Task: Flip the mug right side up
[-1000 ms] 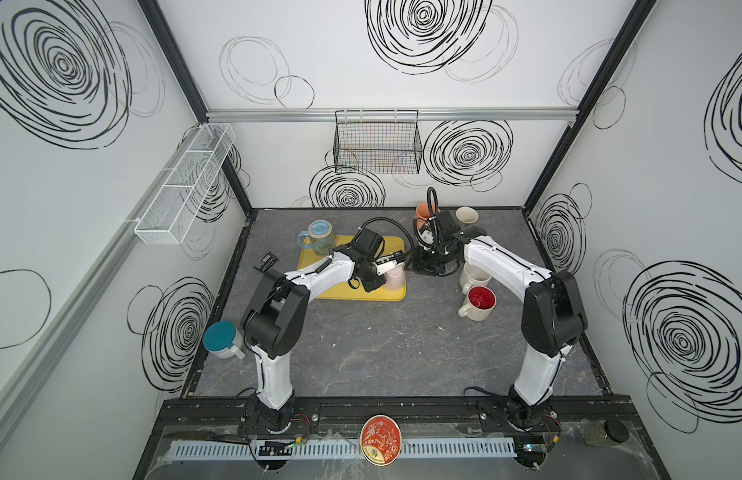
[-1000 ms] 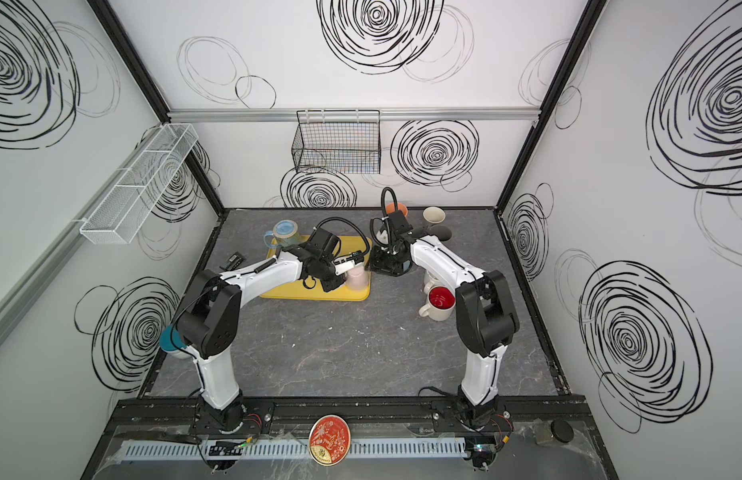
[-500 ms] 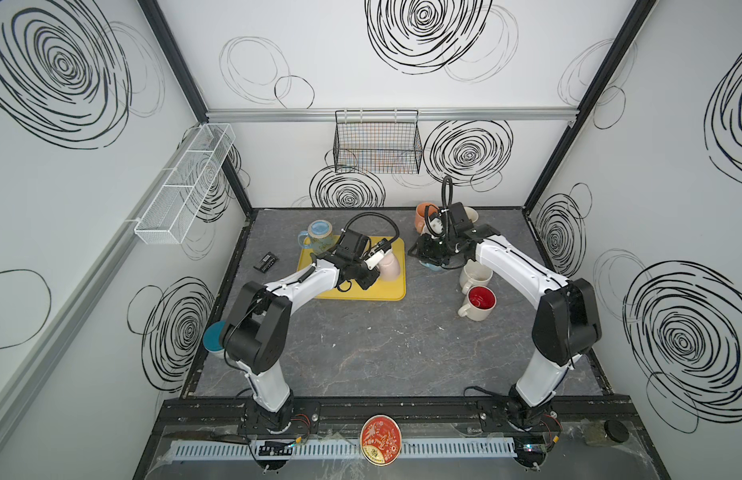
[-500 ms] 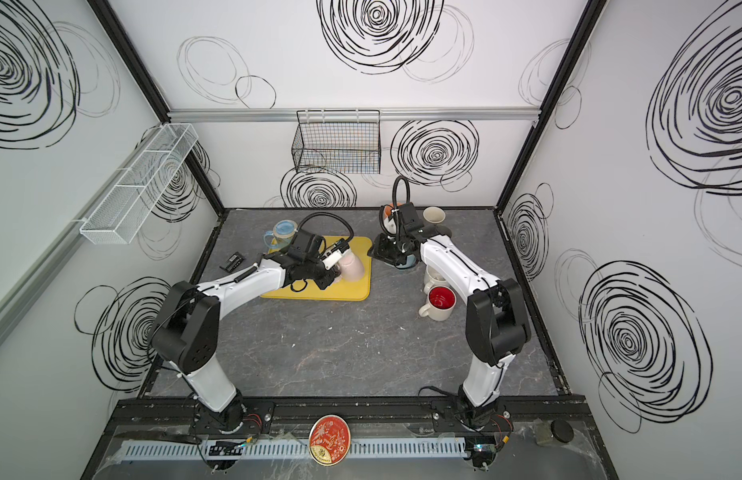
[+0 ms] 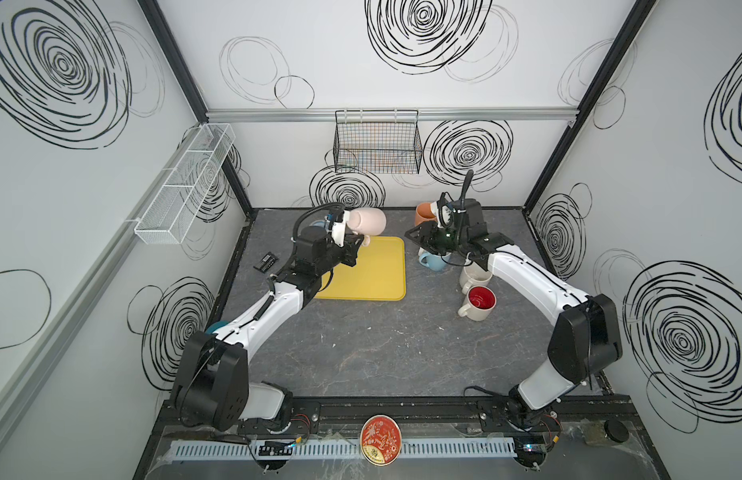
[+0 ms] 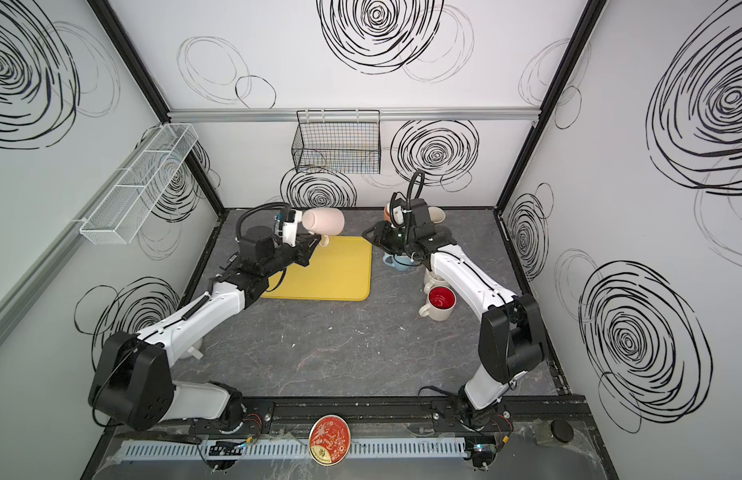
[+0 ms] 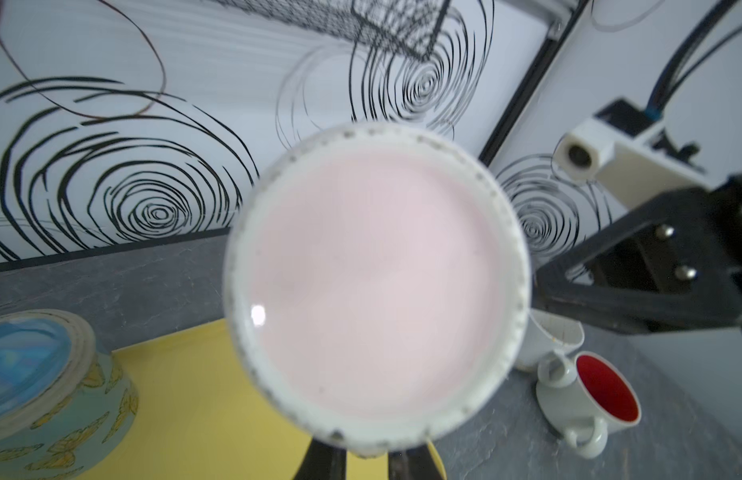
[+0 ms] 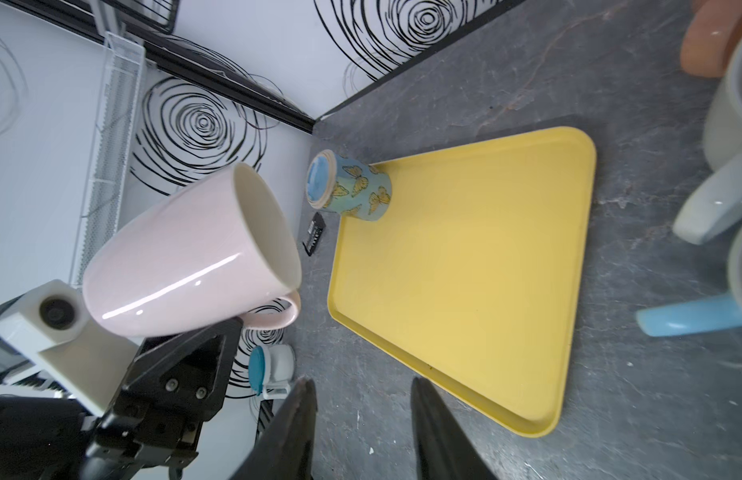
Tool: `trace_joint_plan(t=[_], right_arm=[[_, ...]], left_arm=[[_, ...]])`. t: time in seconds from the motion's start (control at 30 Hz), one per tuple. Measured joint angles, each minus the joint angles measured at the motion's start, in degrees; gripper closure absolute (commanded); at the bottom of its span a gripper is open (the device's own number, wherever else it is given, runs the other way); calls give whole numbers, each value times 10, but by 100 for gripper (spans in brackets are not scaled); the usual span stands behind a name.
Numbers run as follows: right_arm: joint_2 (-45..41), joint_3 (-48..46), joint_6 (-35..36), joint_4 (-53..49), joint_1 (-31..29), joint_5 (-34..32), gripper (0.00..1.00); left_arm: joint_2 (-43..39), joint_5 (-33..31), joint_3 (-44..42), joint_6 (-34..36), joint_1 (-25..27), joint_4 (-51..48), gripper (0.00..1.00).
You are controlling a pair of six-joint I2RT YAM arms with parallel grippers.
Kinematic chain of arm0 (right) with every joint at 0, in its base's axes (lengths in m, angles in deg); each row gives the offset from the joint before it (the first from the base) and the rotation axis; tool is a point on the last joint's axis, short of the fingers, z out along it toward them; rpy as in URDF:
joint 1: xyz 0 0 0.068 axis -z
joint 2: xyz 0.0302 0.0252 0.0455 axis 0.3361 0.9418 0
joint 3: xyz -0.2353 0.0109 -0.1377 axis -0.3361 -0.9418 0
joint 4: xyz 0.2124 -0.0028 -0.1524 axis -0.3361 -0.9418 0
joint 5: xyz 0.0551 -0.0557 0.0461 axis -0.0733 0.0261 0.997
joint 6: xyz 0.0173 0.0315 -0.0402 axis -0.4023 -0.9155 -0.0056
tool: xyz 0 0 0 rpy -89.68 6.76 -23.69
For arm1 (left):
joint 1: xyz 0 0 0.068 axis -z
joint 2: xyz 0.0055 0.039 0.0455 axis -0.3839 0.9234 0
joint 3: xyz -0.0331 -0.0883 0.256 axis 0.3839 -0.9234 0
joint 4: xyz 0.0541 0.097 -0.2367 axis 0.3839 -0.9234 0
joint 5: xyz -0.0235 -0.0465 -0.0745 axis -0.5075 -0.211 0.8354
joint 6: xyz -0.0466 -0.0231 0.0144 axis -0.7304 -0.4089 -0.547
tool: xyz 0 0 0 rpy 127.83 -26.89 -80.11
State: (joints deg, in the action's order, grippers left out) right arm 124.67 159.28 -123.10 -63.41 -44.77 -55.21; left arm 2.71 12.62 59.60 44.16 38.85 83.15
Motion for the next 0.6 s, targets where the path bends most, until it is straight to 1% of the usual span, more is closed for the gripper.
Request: trace_joint_plan(t=[0.1,0.3,0.47,0.6], right_arm=[[0,0,-12,48,-4,19,58],[8,16,-29,135,-27,82,57],[35,61,-48,191,-40,137,55],[48,93,-61,221,-45,172,55]], left_arm=[[-12,8,-11,-87,-23,75,100],[-14,44,-13,-236,-41,217,100],[-14,77,-12,-332,-43,304,100],[-14,97,-8,-389,-43,355,100]])
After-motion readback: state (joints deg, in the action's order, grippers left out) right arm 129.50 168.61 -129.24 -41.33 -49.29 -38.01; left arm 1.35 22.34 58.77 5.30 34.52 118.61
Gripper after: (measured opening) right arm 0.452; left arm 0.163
